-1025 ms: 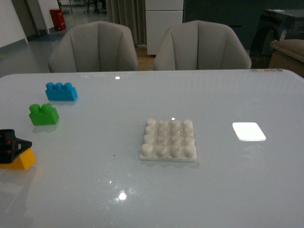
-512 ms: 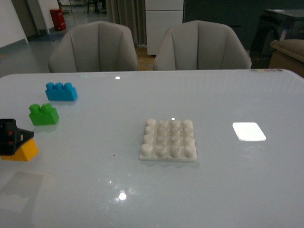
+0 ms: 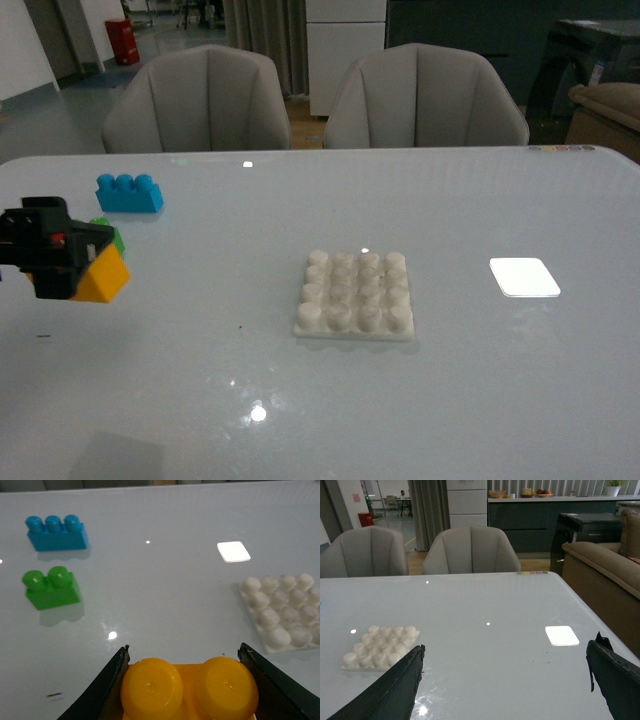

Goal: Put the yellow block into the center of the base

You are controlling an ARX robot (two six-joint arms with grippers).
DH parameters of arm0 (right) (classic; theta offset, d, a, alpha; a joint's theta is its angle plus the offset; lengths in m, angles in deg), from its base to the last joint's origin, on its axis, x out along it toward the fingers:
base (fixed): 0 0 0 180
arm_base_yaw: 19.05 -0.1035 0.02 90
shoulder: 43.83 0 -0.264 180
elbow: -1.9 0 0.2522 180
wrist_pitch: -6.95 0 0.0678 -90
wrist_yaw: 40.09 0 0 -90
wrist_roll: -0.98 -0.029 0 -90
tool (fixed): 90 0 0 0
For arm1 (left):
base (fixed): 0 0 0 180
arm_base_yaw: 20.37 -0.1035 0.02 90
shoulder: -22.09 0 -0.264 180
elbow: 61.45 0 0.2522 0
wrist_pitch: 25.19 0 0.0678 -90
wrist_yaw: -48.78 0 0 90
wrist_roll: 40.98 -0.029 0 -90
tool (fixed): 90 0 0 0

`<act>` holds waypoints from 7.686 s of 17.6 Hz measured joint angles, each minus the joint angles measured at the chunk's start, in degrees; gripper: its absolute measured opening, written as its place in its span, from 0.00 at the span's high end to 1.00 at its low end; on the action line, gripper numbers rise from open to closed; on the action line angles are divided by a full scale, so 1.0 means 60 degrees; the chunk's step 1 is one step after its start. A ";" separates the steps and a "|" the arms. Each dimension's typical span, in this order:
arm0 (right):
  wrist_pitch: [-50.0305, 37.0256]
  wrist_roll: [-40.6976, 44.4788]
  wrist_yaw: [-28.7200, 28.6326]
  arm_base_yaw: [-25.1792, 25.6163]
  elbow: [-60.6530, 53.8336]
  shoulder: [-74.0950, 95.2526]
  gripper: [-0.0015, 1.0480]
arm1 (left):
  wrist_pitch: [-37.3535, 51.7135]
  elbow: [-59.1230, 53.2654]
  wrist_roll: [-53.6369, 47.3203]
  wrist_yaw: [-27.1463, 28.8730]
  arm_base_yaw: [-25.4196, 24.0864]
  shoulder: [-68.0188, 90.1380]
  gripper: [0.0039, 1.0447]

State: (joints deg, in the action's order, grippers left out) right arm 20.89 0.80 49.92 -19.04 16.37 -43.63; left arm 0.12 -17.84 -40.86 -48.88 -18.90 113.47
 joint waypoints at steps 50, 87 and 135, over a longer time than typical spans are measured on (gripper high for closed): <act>0.0000 0.0000 0.0004 0.0000 0.0000 0.0000 0.06 | 0.0892 0.6404 0.1581 0.4572 0.5391 0.7548 0.38; 0.0000 0.0000 0.0004 0.0000 0.0000 0.0000 0.06 | 0.1796 -0.4528 0.0117 0.1304 -0.0259 -0.6277 0.99; 0.0000 0.0004 0.0004 0.0000 0.0000 0.0000 0.06 | -0.6543 -0.4870 0.0106 0.1279 -0.0251 -1.5143 0.04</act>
State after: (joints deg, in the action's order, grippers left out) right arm 20.89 0.82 49.95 -19.04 16.37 -43.63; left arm -39.14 -47.06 -40.23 -41.21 -20.41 22.61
